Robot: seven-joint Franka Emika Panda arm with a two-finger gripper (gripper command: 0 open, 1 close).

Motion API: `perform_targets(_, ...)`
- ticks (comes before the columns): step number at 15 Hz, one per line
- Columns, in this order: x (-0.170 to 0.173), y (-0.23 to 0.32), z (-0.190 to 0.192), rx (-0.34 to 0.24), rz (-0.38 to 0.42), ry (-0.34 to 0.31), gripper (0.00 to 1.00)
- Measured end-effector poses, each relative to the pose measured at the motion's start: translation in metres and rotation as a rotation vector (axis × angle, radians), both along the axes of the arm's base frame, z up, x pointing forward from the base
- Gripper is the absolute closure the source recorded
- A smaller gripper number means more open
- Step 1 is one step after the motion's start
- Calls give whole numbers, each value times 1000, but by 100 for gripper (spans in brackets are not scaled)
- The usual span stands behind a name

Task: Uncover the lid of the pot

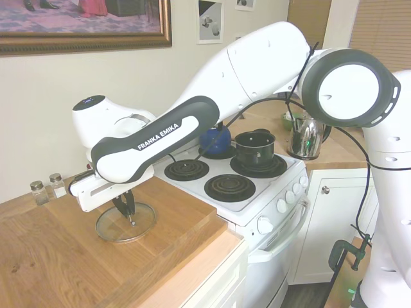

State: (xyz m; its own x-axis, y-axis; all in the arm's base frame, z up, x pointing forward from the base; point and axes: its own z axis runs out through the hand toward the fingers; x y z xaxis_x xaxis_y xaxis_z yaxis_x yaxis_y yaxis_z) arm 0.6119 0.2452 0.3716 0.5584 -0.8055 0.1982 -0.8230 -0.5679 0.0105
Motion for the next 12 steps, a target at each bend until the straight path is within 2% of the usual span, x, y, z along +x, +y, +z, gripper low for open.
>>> perform_targets(7, -1, -1, 3, 22, -7, 9, 0)
perform_targets(10, -4, 0, 22, 34, 1, -14, 0)
perform_targets(12, -18, 4, 40, 42, 19, -41, 0)
